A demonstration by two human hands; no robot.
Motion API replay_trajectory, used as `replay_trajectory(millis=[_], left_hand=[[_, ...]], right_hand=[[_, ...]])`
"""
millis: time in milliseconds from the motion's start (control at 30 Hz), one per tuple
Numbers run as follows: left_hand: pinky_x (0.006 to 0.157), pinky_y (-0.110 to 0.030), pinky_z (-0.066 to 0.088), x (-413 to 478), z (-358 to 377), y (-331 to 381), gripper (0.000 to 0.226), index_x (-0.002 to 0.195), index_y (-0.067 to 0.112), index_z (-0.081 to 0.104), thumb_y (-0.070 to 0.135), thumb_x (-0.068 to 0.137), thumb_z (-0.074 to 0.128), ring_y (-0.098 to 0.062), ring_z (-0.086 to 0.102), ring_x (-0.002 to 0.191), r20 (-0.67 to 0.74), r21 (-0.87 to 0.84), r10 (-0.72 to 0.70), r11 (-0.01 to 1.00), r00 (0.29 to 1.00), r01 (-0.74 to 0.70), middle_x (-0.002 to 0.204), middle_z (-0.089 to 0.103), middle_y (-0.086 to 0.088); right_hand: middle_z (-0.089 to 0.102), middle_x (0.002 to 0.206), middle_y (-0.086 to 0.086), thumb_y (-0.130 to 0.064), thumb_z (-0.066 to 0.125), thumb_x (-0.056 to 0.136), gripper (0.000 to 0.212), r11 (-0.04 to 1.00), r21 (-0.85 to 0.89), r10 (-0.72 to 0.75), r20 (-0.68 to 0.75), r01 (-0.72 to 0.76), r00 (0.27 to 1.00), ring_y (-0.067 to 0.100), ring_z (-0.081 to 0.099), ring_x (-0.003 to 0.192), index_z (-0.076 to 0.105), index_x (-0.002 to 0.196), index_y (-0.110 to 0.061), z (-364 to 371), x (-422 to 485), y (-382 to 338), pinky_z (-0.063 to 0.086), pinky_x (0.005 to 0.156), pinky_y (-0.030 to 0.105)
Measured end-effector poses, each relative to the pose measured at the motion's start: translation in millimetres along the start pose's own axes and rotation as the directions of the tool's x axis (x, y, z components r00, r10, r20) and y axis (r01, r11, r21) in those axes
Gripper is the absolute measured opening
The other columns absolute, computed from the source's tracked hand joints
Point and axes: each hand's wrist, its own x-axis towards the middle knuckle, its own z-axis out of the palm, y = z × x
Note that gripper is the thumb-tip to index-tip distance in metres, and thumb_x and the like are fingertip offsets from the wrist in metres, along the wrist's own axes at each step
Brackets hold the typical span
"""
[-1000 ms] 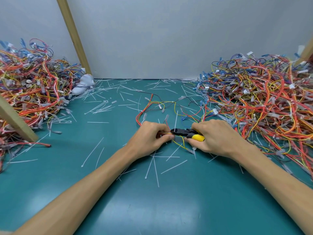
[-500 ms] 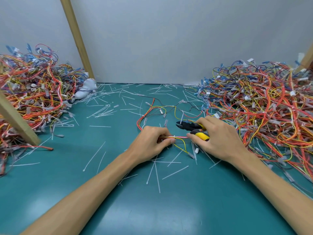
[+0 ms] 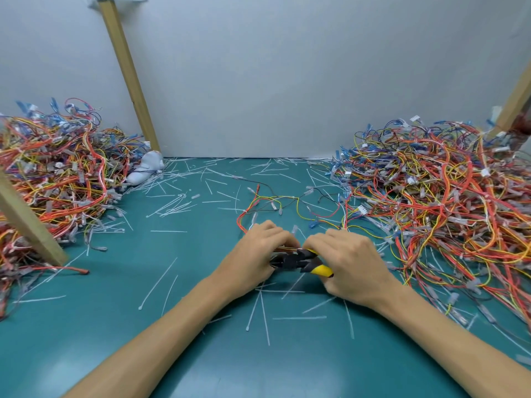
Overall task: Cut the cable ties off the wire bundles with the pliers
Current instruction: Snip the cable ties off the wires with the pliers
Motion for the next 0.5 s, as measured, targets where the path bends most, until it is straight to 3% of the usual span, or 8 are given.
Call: replay_trajectory(millis=[67,133,233,367,433,500], left_hand=[[0.087,-0.039,0.041,2.0,-1.9,-2.9,0.027,0.11,0.015,0.066,0.011,0.083,0.069,-0.023,0.053,0.1,-0.064,0.2,0.046,0.979,0.997,-0.033,0.105,0.066,0.006],[0.093,-0.033,0.036,2.3,-6.3,-7.8,0.047,0.123,0.02,0.06,0.014,0.078,0.071,-0.022,0.049,0.113,-0.155,0.3,-0.002,0.953,0.988,0.049,0.122,0.059,0.005],[0.095,-0.028,0.031,-0.5,-15.5,-18.4,0.06,0.131,0.018,0.049,0.015,0.076,0.073,-0.021,0.044,0.119,-0.274,0.201,-0.168,0.953,0.947,0.227,0.133,0.044,0.001],[0.099,-0.037,0.04,-1.7,-26.2,-28.4,0.038,0.12,0.014,0.051,0.018,0.087,0.07,-0.014,0.052,0.111,-0.361,-0.089,-0.342,0.939,0.868,0.333,0.122,0.054,0.003],[0.099,-0.043,0.041,-1.4,-32.9,-31.5,0.016,0.109,0.016,0.061,0.02,0.094,0.061,-0.011,0.055,0.11,-0.39,-0.113,-0.323,0.946,0.862,0.303,0.111,0.063,0.009],[0.101,-0.043,0.041,-0.8,-37.8,-34.0,0.014,0.1,0.02,0.068,0.022,0.096,0.055,-0.009,0.055,0.114,-0.404,-0.083,-0.251,0.968,0.88,0.238,0.107,0.066,0.013]], right_hand=[[0.059,0.073,-0.002,-0.007,0.068,0.059,0.026,0.999,-0.024,-0.049,-0.042,0.048,0.998,0.026,0.052,0.063,0.063,0.084,-0.013,-4.6,0.3,4.2,0.043,0.051,0.034],[0.059,0.074,-0.002,-0.009,0.059,0.07,0.014,0.997,-0.029,-0.08,-0.081,0.078,0.994,0.025,0.049,0.062,0.064,0.083,-0.013,-8.6,1.1,5.8,0.04,0.051,0.033],[0.059,0.073,-0.003,-0.016,0.05,0.081,0.015,0.997,-0.018,-0.082,-0.12,0.081,0.989,0.024,0.047,0.06,0.064,0.08,-0.013,-12.9,2.7,7.8,0.039,0.051,0.033],[0.059,0.072,-0.006,-0.021,0.054,0.078,0.011,0.995,0.007,-0.096,-0.028,0.096,0.995,0.023,0.05,0.063,0.063,0.082,-0.016,-14.4,3.1,10.2,0.042,0.053,0.032],[0.058,0.073,-0.007,-0.024,0.056,0.076,0.011,0.995,-0.009,-0.096,0.029,0.096,0.995,0.021,0.051,0.065,0.062,0.083,-0.018,-12.9,3.0,11.2,0.042,0.055,0.031],[0.059,0.074,-0.007,-0.023,0.06,0.074,0.012,0.996,-0.028,-0.085,0.062,0.087,0.994,0.021,0.051,0.066,0.062,0.085,-0.019,-11.1,1.4,14.1,0.042,0.055,0.031]])
